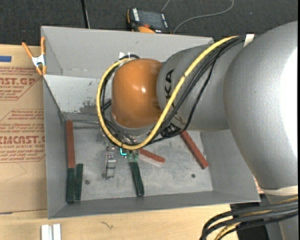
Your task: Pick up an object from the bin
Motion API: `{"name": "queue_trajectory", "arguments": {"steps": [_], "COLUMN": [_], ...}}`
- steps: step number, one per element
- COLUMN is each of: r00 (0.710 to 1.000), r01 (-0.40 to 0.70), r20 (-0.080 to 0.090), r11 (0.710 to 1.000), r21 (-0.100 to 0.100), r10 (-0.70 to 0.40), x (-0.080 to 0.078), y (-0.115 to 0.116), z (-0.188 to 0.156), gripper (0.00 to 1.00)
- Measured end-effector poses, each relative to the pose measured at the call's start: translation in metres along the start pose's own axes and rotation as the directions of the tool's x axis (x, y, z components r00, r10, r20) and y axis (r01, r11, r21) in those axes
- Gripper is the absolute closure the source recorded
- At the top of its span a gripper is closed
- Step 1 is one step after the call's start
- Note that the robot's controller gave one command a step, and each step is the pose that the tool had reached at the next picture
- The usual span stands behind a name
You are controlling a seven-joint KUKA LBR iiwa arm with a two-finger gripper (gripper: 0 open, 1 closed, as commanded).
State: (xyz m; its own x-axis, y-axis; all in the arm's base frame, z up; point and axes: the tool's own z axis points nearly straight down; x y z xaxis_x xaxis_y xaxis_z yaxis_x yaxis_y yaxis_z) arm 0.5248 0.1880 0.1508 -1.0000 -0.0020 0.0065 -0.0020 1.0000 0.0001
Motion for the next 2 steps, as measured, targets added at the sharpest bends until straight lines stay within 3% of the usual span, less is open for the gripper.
{"name": "queue_trajectory", "arguments": {"steps": [1, 2], "r00": [0.989, 0.995], "r01": [-0.148, -0.094], "r20": [0.003, 0.01], "r11": [0.989, 0.996], "r21": [0.002, 0.002], "r10": [0.148, 0.094], "x": [-0.027, -0.039], "y": [-0.072, -0.142], "z": [0.085, 0.049], "gripper": [0.0, 0.0]}}
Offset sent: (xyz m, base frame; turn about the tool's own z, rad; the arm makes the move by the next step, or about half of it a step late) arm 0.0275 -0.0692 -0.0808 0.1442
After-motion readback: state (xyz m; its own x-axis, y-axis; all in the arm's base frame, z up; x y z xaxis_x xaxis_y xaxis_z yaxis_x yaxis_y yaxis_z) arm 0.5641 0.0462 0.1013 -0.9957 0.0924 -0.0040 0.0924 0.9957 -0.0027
